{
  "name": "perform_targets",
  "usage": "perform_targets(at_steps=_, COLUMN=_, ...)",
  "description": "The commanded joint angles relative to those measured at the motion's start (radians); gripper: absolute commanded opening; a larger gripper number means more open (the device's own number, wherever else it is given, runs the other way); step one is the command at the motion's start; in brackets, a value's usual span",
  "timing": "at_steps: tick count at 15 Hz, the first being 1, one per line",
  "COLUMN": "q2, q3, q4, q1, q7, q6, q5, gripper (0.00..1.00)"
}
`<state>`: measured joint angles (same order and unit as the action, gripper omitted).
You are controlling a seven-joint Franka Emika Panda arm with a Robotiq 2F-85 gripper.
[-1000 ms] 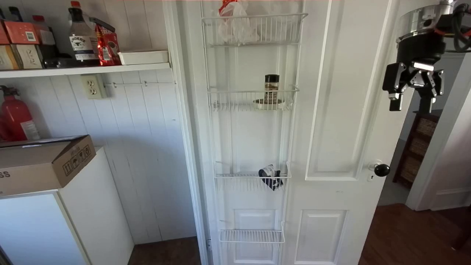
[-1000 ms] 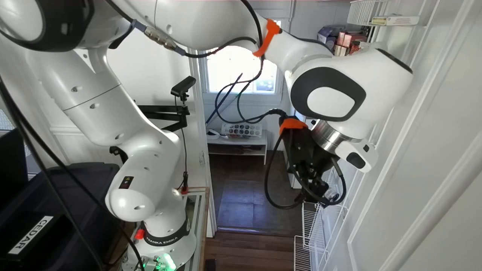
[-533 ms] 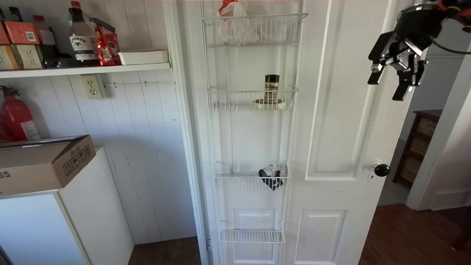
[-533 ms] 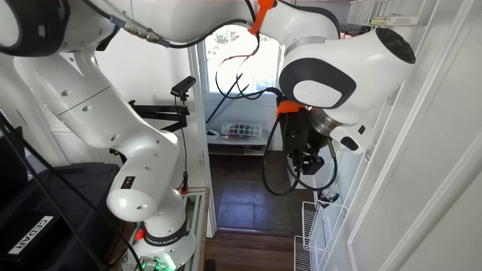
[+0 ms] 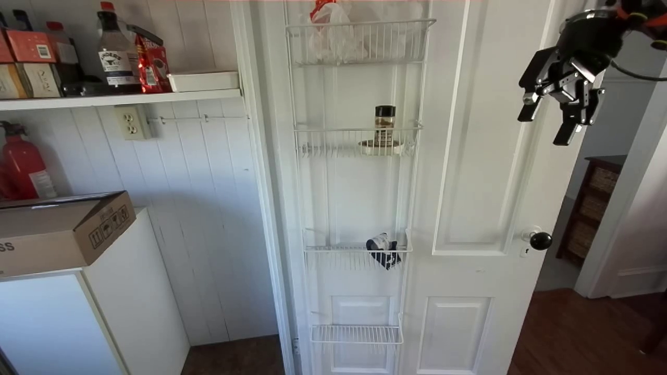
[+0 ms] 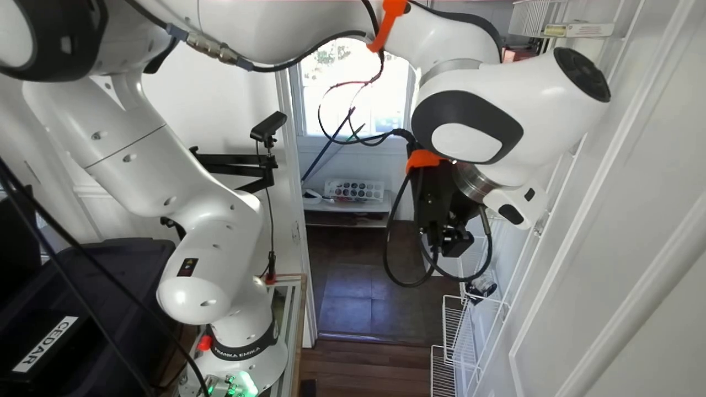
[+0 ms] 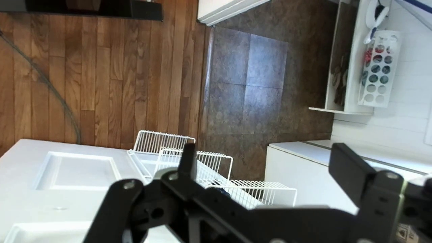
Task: Move the spice bottle to the lower shelf
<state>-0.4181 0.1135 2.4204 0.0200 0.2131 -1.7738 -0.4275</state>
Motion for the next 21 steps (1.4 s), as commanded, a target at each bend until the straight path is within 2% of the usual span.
perform_targets(at_steps=1, q2=0.056, q3=0.012, q4=-0.013, q1=-0.003, q7=-0.083, q6=-0.001, q5=-0.142, gripper=1.00)
perform_targets(at_steps=3, q2=0.079, q3=-0.006, q4=-0.014, q1=0.006, q7=-0.168, q6=-0.031, q5=-0.195, gripper=1.00)
perform_targets(at_steps=8, q2=0.125, q3=-0.058, q4=-0.015, q1=0.009, q7=-0.381, q6=-0.192, q5=-0.301, gripper=1.00)
perform_targets(at_steps=15, q2=0.160, q3=-0.132, q4=-0.007, q1=0.009, q7=-0.725, q6=-0.392, q5=-0.360, gripper=1.00)
perform_targets(at_steps=16, q2=0.148, q3=-0.114, q4=-0.004, q1=0.008, q7=-0.642, q6=-0.349, q5=-0.328, gripper=1.00)
perform_targets(at_steps=18, q2=0.155, q3=-0.124, q4=-0.004, q1=0.007, q7=-0.695, q6=-0.372, q5=-0.330, gripper=1.00)
perform_targets(at_steps=21, q2=0.156, q3=-0.125, q4=-0.004, q1=0.008, q7=-0.707, q6=-0.375, q5=-0.332, gripper=1.00)
